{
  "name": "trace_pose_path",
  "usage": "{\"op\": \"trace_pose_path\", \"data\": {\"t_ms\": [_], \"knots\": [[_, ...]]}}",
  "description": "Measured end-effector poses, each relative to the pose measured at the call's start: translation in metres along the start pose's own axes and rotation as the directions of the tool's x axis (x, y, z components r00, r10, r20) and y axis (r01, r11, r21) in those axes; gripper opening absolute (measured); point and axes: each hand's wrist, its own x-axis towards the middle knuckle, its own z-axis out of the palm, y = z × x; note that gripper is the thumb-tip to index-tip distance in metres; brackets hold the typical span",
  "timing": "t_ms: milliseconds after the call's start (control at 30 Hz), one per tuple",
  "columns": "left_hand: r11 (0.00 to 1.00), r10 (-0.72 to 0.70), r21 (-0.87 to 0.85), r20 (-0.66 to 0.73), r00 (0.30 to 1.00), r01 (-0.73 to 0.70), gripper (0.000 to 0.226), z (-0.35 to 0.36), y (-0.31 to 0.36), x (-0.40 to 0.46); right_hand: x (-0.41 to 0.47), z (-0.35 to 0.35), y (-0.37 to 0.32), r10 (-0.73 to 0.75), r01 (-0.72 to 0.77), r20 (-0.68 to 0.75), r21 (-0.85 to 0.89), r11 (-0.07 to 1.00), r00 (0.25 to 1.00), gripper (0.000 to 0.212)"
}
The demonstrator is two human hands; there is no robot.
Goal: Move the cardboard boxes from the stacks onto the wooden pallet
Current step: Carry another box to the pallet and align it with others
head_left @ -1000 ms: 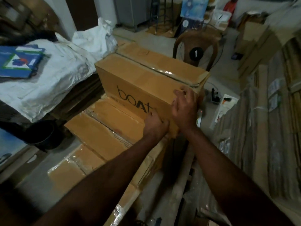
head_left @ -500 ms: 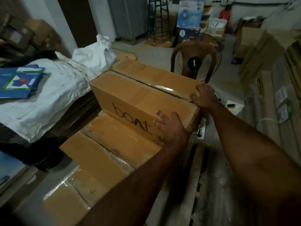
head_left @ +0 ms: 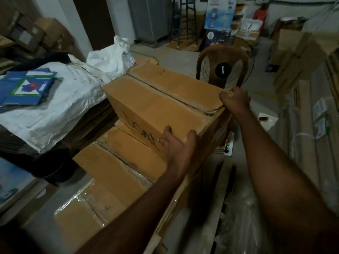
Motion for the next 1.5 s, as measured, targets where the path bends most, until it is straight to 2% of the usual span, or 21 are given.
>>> {"op": "trace_pose_path", "data": {"t_ms": [67, 233, 333, 433, 533, 600, 667, 733, 833, 900, 933, 1000, 1100, 1200, 1333, 1500], "knots": [[0.996, 0.007, -0.093, -0.075, 0.997, -0.014, 0.084, -0.036, 0.002, 0.001, -0.037, 0.001, -0.005, 0.04, -0.034, -0.047, 0.117, 0.993, 0.998, 0.058], [0.96, -0.128, -0.272, -0.197, 0.972, 0.071, 0.082, -0.129, -0.016, -0.008, -0.132, 0.034, -0.026, 0.054, -0.056, 0.016, 0.345, 0.937, 0.998, 0.054], [0.949, -0.176, -0.303, -0.303, 0.936, 0.08, 0.043, -0.167, -0.022, -0.015, -0.174, 0.045, -0.031, 0.025, -0.03, 0.018, 0.379, 0.925, 1.0, 0.041], [0.949, -0.191, -0.308, -0.372, 0.908, 0.074, 0.043, -0.192, -0.03, -0.021, -0.211, 0.052, -0.032, 0.037, -0.052, 0.042, 0.425, 0.904, 0.998, 0.034], [0.951, -0.17, -0.307, -0.394, 0.903, 0.045, 0.015, -0.202, -0.048, -0.035, -0.242, 0.063, -0.019, 0.047, -0.087, 0.094, 0.48, 0.873, 0.994, 0.03], [0.956, -0.186, -0.281, -0.371, 0.91, 0.081, 0.012, -0.206, -0.064, -0.044, -0.261, 0.066, -0.012, 0.092, -0.157, 0.15, 0.506, 0.848, 0.984, 0.029], [0.961, -0.17, -0.265, -0.314, 0.934, 0.086, 0.024, -0.209, -0.083, -0.052, -0.272, 0.068, -0.006, 0.127, -0.2, 0.168, 0.541, 0.817, 0.977, 0.029], [0.947, -0.2, -0.299, -0.267, 0.943, 0.116, 0.047, -0.213, -0.096, -0.059, -0.279, 0.069, -0.002, 0.157, -0.246, 0.2, 0.591, 0.768, 0.967, 0.032], [0.859, -0.413, -0.401, -0.18, 0.893, 0.317, 0.076, -0.211, -0.104, -0.068, -0.285, 0.071, -0.002, 0.228, -0.425, 0.374, 0.623, 0.657, 0.899, 0.056], [0.784, -0.472, -0.491, -0.073, 0.878, 0.381, 0.074, -0.207, -0.101, -0.074, -0.29, 0.074, -0.006, 0.252, -0.496, 0.436, 0.654, 0.57, 0.864, 0.069], [0.761, -0.466, -0.534, -0.055, 0.883, 0.368, 0.066, -0.205, -0.099, -0.076, -0.293, 0.074, -0.009, 0.254, -0.5, 0.437, 0.671, 0.548, 0.863, 0.072], [0.772, -0.414, -0.567, -0.105, 0.904, 0.287, 0.051, -0.207, -0.093, -0.077, -0.296, 0.076, -0.014, 0.239, -0.472, 0.411, 0.692, 0.545, 0.879, 0.07], [0.811, -0.365, -0.555, -0.229, 0.902, 0.187, 0.031, -0.218, -0.083, -0.085, -0.307, 0.075, -0.021, 0.161, -0.379, 0.358, 0.705, 0.6, 0.92, 0.055], [0.844, -0.327, -0.518, -0.293, 0.899, 0.138, 0.017, -0.237, -0.08, -0.104, -0.329, 0.07, -0.034, 0.132, -0.339, 0.33, 0.721, 0.604, 0.935, 0.046], [0.87, -0.318, -0.48, -0.381, 0.868, 0.108, 0.016, -0.278, -0.087, -0.152, -0.38, 0.063, -0.059, 0.003, -0.277, 0.343, 0.754, 0.595, 0.939, 0.024], [0.861, -0.304, -0.508, -0.526, 0.794, -0.007, 0.039, -0.345, -0.095, -0.244, -0.474, 0.058, -0.09, -0.143, -0.198, 0.357, 0.759, 0.62, 0.923, 0.021]]}}
